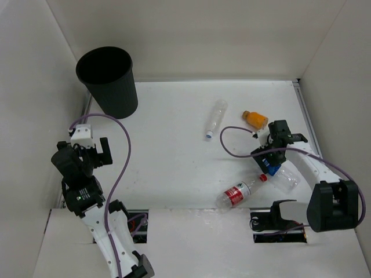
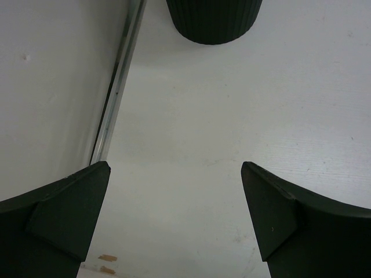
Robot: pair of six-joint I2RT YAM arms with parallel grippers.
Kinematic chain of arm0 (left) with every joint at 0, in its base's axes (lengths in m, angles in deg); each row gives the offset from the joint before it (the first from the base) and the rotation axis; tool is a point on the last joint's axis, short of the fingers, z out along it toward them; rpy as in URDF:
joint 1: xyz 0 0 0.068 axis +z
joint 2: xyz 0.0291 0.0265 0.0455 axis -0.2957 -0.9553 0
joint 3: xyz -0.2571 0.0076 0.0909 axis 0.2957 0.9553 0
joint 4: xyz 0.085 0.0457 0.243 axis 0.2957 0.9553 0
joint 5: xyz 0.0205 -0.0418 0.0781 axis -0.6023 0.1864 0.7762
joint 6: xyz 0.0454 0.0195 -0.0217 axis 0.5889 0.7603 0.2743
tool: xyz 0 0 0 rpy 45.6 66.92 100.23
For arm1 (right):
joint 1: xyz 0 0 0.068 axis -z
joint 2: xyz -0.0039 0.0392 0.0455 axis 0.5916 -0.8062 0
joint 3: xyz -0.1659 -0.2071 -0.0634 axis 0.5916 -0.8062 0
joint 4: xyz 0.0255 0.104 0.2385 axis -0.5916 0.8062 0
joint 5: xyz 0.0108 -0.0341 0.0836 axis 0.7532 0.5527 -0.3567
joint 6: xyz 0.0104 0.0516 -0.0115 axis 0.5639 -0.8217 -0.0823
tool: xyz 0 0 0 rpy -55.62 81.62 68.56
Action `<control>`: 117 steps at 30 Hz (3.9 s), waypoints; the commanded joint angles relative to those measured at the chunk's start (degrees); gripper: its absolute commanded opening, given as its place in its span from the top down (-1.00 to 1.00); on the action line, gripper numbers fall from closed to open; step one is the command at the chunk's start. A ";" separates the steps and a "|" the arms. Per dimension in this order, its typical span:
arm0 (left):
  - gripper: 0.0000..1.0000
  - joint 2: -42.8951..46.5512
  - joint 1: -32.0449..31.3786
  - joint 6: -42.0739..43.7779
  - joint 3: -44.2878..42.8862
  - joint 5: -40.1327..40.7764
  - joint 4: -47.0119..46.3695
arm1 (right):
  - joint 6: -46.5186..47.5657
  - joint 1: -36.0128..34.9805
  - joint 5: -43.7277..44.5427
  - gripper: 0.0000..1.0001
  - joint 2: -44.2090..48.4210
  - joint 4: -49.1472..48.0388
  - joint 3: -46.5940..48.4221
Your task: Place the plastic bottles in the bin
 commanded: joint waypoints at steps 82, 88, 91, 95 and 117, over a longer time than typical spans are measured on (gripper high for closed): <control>-1.00 -48.68 -65.78 -33.90 -36.79 -26.78 -38.45 | -61.24 -12.25 -65.83 1.00 -19.54 -33.70 67.18; -0.98 -49.99 -67.27 -33.82 -37.22 -24.94 -38.98 | -61.33 -15.68 -65.92 1.00 -19.02 -33.70 67.45; -0.44 -50.96 -67.97 -33.82 -38.37 -23.53 -39.06 | -61.59 -16.12 -65.91 0.98 -18.66 -33.70 67.10; 0.76 -51.75 -68.15 -33.21 -39.33 -20.90 -38.54 | -61.33 -16.56 -65.57 0.30 -18.05 -33.70 66.48; 1.00 -58.86 -17.19 -7.63 -48.66 -18.78 -39.66 | -57.28 10.59 -65.30 -1.00 1.01 -37.31 39.68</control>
